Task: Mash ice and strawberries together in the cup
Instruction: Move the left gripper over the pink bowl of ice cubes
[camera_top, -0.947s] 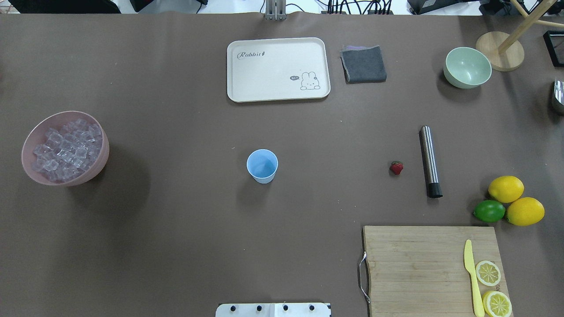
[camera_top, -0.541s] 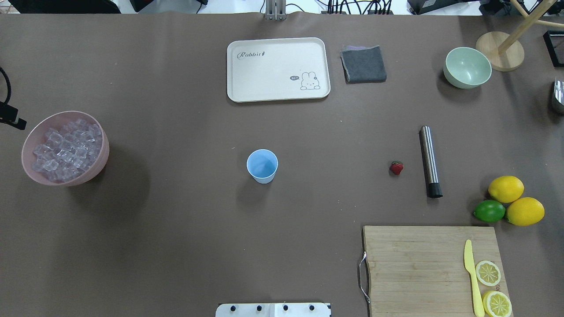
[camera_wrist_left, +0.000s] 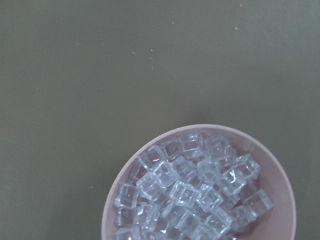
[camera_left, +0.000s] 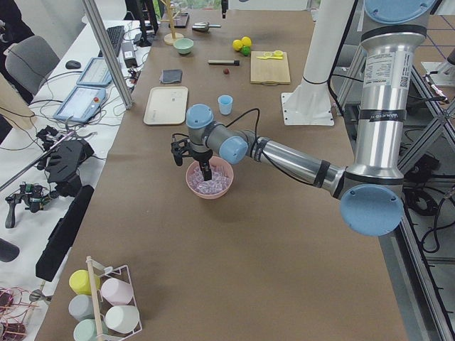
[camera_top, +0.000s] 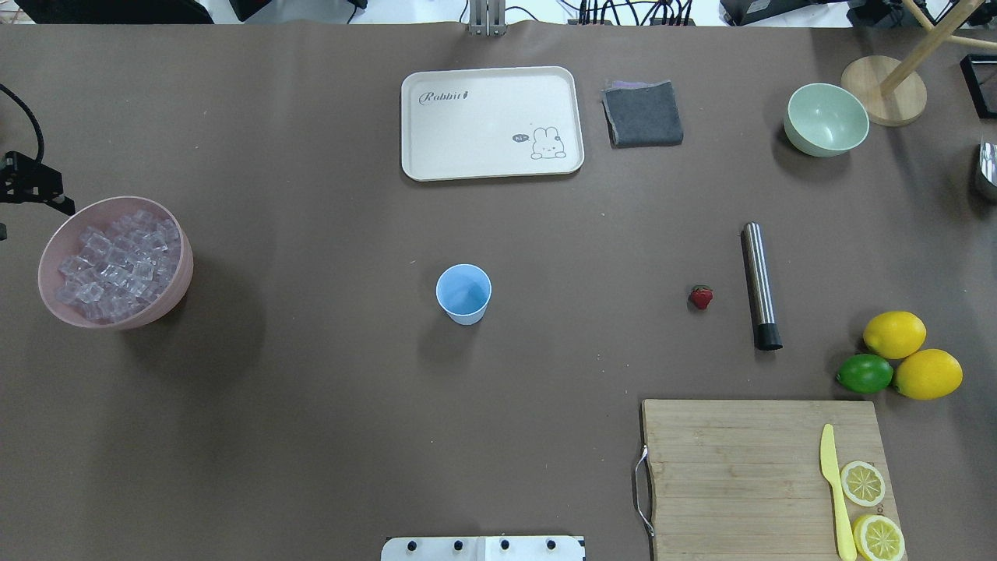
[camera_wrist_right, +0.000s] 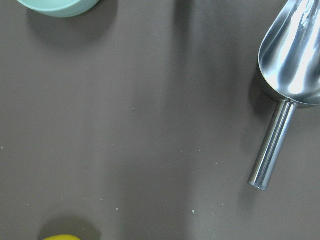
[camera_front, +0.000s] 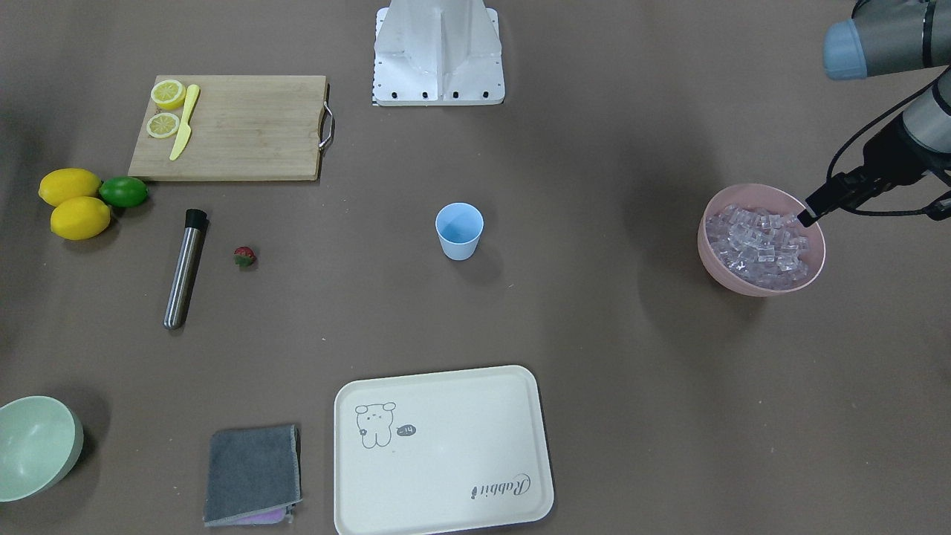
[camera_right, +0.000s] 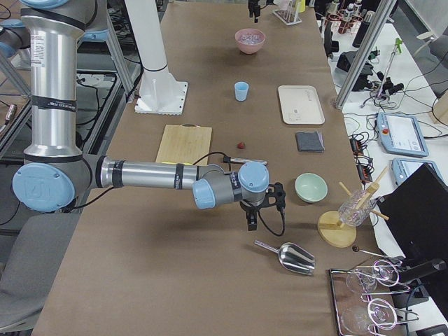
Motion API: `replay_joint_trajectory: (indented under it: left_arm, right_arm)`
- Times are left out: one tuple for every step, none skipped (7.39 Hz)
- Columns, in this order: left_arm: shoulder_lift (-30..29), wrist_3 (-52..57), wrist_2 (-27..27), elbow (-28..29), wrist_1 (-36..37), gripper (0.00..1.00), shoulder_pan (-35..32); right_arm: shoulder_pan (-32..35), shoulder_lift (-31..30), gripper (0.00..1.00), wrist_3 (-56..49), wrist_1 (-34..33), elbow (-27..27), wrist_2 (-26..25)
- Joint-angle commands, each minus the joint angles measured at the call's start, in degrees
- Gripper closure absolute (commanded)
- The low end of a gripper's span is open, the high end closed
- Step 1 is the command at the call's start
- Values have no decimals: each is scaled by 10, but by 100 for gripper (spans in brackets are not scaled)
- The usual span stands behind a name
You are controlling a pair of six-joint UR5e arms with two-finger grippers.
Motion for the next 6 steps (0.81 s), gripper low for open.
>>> replay_joint_trajectory:
  left_arm:
    - [5,-90,37,-5,1,4,12]
    - [2,-146,43,-7,0,4,34]
    - [1,-195,81,-11,-1,4,64]
    - [1,-231,92,-20,-1,4,79]
    - [3,-246,115,-19,-1,4,97]
    - [6,-256,145,-17,0,4,113]
  right_arm:
    - [0,-1,0,0,0,0,0]
    - [0,0,0,0,0,-1,-1]
    - [0,0,0,-1,1,0,0]
    - [0,0,0,-3,1,0,0]
    - [0,0,0,-4,1,2,0]
    - [-1,0,0,-4,1,2,0]
